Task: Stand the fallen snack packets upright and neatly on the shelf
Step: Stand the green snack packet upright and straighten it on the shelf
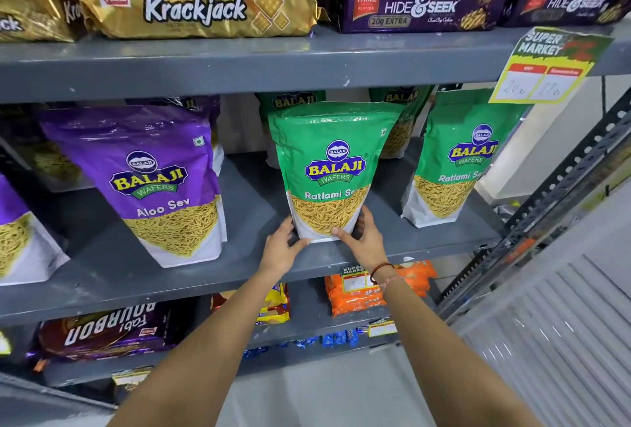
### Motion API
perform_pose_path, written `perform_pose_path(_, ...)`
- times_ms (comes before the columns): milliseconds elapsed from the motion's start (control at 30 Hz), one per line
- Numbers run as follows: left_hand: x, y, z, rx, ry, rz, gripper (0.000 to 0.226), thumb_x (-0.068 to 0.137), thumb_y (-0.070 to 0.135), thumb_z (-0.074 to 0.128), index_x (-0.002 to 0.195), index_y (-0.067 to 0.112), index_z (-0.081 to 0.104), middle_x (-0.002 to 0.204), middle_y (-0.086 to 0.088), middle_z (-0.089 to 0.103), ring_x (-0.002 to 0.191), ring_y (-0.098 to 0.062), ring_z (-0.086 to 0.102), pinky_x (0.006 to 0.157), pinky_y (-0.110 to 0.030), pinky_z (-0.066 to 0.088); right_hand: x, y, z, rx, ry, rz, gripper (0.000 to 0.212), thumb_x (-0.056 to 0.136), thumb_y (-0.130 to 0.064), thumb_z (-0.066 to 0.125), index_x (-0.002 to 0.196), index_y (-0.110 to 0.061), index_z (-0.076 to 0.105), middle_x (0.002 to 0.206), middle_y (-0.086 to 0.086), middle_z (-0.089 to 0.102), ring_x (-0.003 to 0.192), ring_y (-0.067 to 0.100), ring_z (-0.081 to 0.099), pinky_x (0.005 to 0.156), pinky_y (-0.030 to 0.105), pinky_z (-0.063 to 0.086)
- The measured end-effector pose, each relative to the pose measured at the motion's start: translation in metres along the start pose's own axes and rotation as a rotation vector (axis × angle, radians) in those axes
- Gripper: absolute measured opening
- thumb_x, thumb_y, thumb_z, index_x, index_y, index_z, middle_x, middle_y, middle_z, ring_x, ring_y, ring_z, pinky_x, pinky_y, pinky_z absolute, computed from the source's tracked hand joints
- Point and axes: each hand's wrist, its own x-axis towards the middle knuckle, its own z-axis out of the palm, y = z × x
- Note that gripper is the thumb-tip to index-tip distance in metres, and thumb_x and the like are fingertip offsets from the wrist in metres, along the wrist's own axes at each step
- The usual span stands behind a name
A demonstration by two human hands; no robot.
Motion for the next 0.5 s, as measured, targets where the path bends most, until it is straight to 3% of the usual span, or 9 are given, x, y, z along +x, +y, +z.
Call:
perform_pose_path(100, -0.001, 0.001, -0.001, -0.014, -0.008, 0.003, 0.065, 0.084, 0.013, 0.065, 0.142, 0.012, 0.035, 0.142, -0.012, 0.050, 0.129, -0.030, 0.048, 0.108, -0.041, 0.039, 0.000, 0.001, 0.000, -0.031, -0.010, 0.014, 0.072, 0.077, -0.029, 0.075, 0.136, -0.020, 0.035, 0.120, -0.006, 0.056, 0.111, 0.011, 0.054, 0.094, 0.025, 0.043)
perform_pose_path(367, -0.007, 0.003, -0.003, 0.035, -0.018, -0.017, 0.070, 0.084, 0.019, 0.066, 0.144, 0.013, 0.030, 0.145, -0.011, 0.045, 0.133, -0.031, 0.043, 0.108, -0.046, 0.038, -0.003, 0.000, -0.001, -0.068, -0.001, 0.045, 0.074, 0.072, -0.035, 0.078, 0.133, -0.021, 0.038, 0.121, -0.004, 0.059, 0.110, 0.012, 0.056, 0.089, 0.020, 0.043)
perform_pose_path(500, -0.011, 0.007, -0.006, 0.110, 0.028, -0.053, 0.078, 0.083, 0.022, 0.068, 0.146, 0.012, 0.024, 0.149, -0.011, 0.040, 0.135, -0.033, 0.040, 0.109, -0.051, 0.036, -0.014, -0.003, 0.002, -0.050, 0.054, 0.032, 0.078, 0.072, -0.032, 0.079, 0.136, -0.018, 0.037, 0.134, 0.005, 0.055, 0.119, 0.015, 0.052, 0.099, 0.028, 0.042)
